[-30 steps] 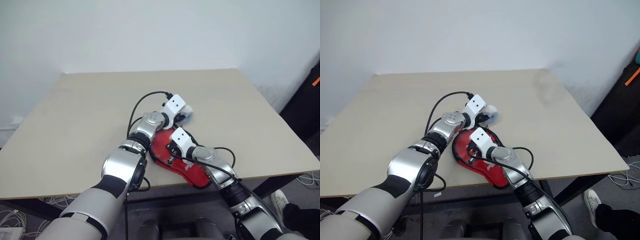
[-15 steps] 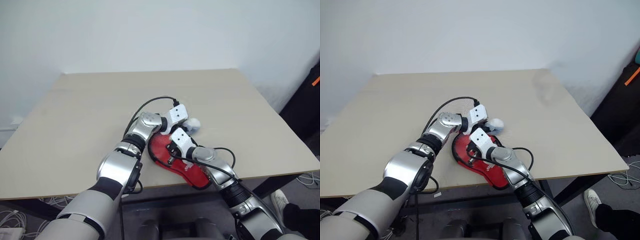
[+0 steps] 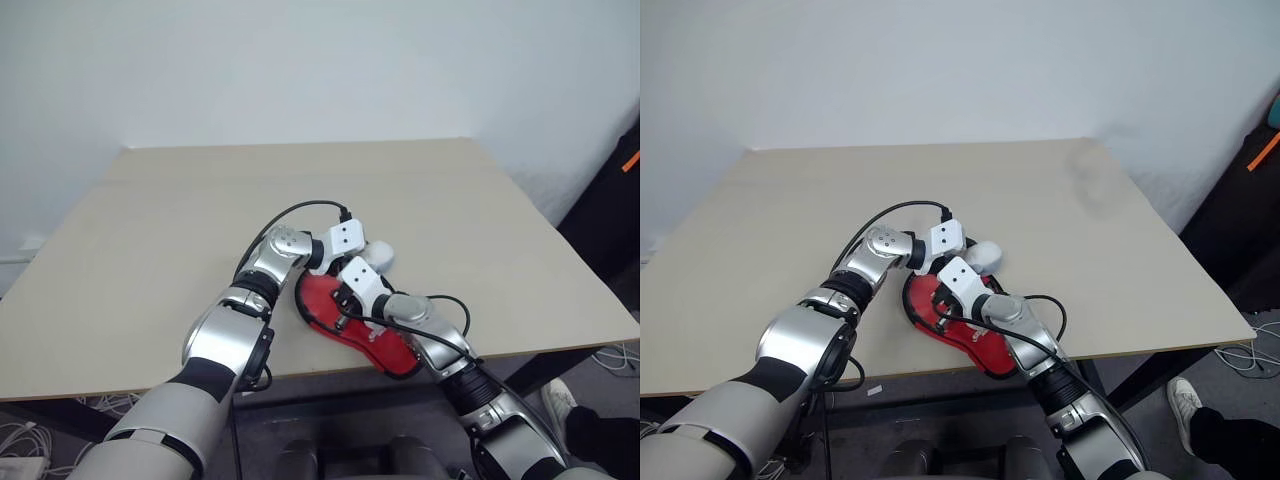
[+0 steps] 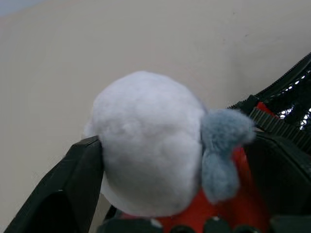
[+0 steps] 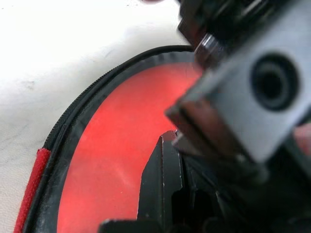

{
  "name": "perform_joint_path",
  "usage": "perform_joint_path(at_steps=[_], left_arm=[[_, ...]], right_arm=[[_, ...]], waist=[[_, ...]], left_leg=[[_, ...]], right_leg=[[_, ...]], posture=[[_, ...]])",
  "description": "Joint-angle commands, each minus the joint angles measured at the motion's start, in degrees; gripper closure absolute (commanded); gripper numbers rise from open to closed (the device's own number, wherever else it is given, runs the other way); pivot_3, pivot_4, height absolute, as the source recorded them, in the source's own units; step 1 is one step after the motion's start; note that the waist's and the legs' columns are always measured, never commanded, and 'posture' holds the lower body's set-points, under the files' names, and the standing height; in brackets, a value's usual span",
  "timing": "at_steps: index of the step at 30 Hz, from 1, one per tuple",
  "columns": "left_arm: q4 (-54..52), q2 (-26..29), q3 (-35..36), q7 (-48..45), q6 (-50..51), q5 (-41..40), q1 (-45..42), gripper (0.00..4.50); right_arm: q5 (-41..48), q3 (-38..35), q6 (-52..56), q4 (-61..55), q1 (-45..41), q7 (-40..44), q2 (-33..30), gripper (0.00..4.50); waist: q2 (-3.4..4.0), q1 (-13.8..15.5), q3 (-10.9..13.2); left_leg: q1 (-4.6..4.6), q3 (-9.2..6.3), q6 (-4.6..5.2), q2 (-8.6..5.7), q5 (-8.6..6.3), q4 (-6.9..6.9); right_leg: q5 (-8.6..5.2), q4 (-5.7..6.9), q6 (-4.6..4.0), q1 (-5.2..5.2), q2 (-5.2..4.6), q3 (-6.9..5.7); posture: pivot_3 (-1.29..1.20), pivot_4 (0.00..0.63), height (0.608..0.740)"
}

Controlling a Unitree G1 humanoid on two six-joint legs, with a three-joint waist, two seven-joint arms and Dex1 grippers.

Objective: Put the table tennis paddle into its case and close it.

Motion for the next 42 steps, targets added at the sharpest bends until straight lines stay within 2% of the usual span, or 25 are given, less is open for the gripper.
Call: perform_joint_path(at_steps=[1, 12, 21, 26, 32, 33, 36, 42], left_arm=[[-1.7, 1.0, -0.2, -0.3, -0.7, 0.1, -1.7, 0.04], [-3.3, 3.8, 0.1, -4.6, -0.3, -0.6, -3.8, 0.04], [-6.2, 4.7, 0.9, -8.4, 0.3, -2.5, -3.3, 0.04], [-8.3, 5.0, 1.3, -10.6, 1.2, -4.0, -2.3, 0.04], [-17.9, 6.2, 2.6, -16.1, 6.6, -9.3, 1.3, 0.04], [-20.1, 6.5, 2.7, -16.9, 8.1, -10.3, 2.1, 0.01], [-29.4, 8.1, 4.0, -17.3, 13.1, -14.1, 6.1, 0.65], [-53.8, 12.6, 4.5, -14.5, 24.9, -19.4, 20.9, 2.83]], right_arm=[[-1.0, 1.6, 2.2, 2.9, 0.8, 1.0, -0.6, 4.50], [-0.5, 2.0, 3.3, -0.4, 1.3, 3.3, -2.1, 4.50], [9.6, -3.5, 16.9, -29.1, 6.2, 15.6, -17.7, 4.50], [14.2, -8.0, 21.4, -33.9, 4.7, 17.4, -22.4, 4.50], [17.6, -11.8, 21.9, -33.1, 1.0, 18.8, -27.1, 4.50], [17.7, -12.1, 21.8, -32.6, 0.3, 18.7, -27.4, 4.32], [18.5, -13.4, 21.6, -30.9, -2.2, 19.2, -29.0, 3.54], [18.3, -14.2, 19.1, -24.5, -9.1, 18.0, -28.8, 1.36]], waist=[[0.01, 0.0, 0.0], [0.01, 0.0, 0.0], [0.01, 0.0, 0.0], [0.00, 0.0, 0.0], [-0.01, 0.1, 0.1], [-0.01, 0.0, 0.1], [0.00, 0.0, 0.1], [0.08, 0.0, 0.0]], left_leg=[[0.00, 0.00, 0.00, 0.00, 0.00, 0.00], [-0.01, 0.00, 0.00, 0.01, 0.00, 0.02], [-0.12, -0.01, 0.06, 0.01, -0.04, 0.16], [-0.16, 0.01, 0.08, 0.04, -0.06, 0.13], [-0.18, 0.03, 0.10, 0.04, -0.07, 0.20], [-0.19, 0.03, 0.11, 0.05, -0.08, 0.19], [-0.19, 0.07, 0.11, 0.06, -0.08, 0.19], [-0.10, 0.13, 0.12, 0.13, -0.08, 0.09]], right_leg=[[0.00, 0.00, 0.00, 0.00, 0.00, 0.00], [0.00, 0.00, 0.00, 0.00, 0.01, 0.00], [-0.01, 0.00, 0.02, -0.04, 0.00, -0.03], [-0.02, 0.00, 0.02, -0.12, 0.03, -0.01], [-0.02, 0.00, 0.02, -0.11, 0.01, -0.01], [-0.01, 0.00, 0.01, -0.12, 0.01, 0.00], [-0.01, 0.00, 0.01, -0.13, 0.01, 0.04], [-0.01, 0.01, 0.00, -0.15, 0.04, 0.14]], posture=[[0.00, 0.000, 0.740], [0.00, 0.000, 0.740], [0.00, 0.000, 0.740], [0.00, 0.000, 0.740], [0.00, 0.000, 0.740], [0.00, 0.000, 0.740], [0.00, 0.000, 0.740], [0.00, 0.000, 0.740]])
